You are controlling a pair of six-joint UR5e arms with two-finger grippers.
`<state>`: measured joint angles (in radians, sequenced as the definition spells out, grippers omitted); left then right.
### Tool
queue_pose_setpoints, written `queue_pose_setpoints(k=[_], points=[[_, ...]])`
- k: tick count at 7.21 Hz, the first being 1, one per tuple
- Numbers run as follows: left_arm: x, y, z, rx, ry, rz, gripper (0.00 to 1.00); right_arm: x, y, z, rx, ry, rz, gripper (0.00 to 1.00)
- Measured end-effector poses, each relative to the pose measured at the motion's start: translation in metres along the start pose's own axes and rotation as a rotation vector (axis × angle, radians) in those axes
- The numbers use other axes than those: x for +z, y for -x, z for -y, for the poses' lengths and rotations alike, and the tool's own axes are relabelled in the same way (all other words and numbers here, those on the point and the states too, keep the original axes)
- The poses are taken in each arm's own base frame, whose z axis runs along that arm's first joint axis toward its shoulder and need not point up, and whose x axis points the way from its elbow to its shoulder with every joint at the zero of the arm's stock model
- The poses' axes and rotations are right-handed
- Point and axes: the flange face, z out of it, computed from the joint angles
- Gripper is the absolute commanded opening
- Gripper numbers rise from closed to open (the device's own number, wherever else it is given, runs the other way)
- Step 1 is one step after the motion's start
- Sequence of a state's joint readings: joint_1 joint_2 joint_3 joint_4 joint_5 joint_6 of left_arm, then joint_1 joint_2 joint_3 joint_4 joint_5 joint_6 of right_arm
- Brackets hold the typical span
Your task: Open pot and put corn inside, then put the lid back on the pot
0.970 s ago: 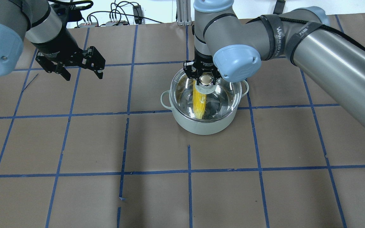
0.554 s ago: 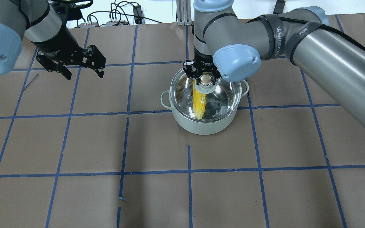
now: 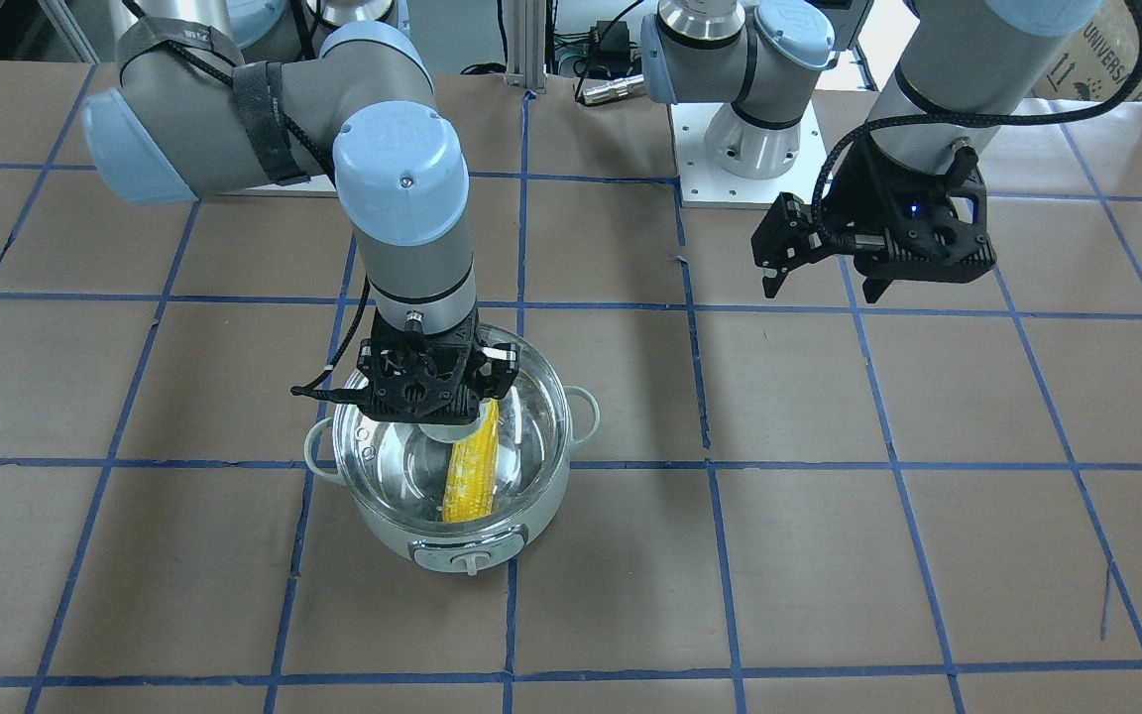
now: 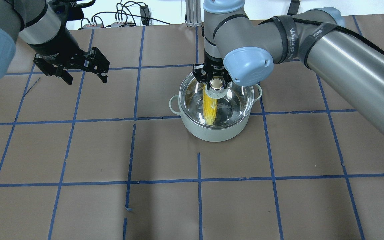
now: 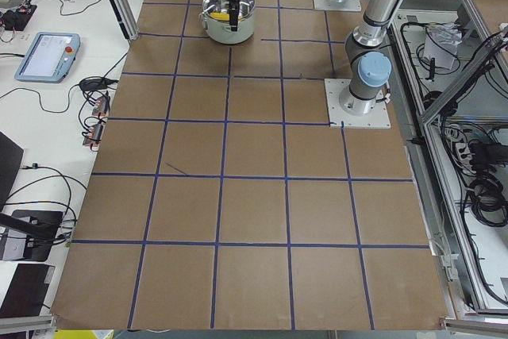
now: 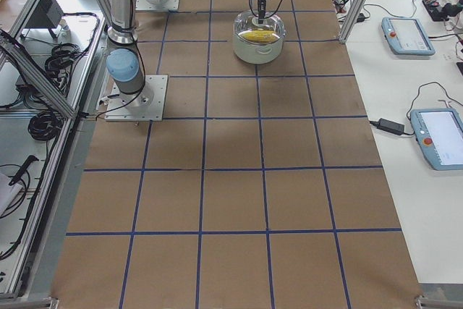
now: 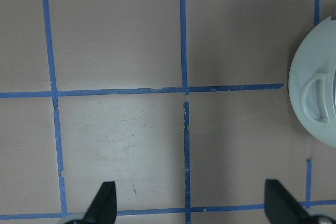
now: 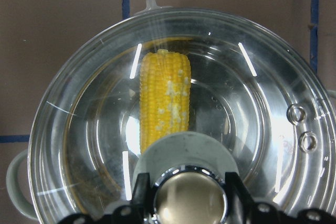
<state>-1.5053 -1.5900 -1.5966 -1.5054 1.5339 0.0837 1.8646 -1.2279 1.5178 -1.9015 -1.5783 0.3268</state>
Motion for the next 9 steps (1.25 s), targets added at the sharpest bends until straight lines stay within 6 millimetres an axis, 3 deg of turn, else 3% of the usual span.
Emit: queue_pose_setpoints(k=[1,2,6,7,9], points=[[0.000,-0.002,0.000,0.004,0.000,-0.001,0.99,-0.002,0.000,0.002,0.000,-0.004,0.000,0.80],[0.000,-0.005,-0.001,0.010,-0.001,-0.002,0.99,-0.005,0.000,0.004,0.000,-0.010,0.000,0.99],[-0.009,-0.013,-0.007,0.023,-0.020,-0.015,0.99,-0.032,-0.011,0.021,0.015,-0.044,0.007,1.00],[-0.011,-0.014,-0.008,0.023,-0.024,-0.020,0.99,-0.047,-0.029,0.026,0.018,-0.067,0.009,1.00],[-0.010,-0.015,-0.009,0.021,-0.021,-0.022,0.99,-0.094,-0.085,0.024,0.059,-0.103,0.015,1.00]])
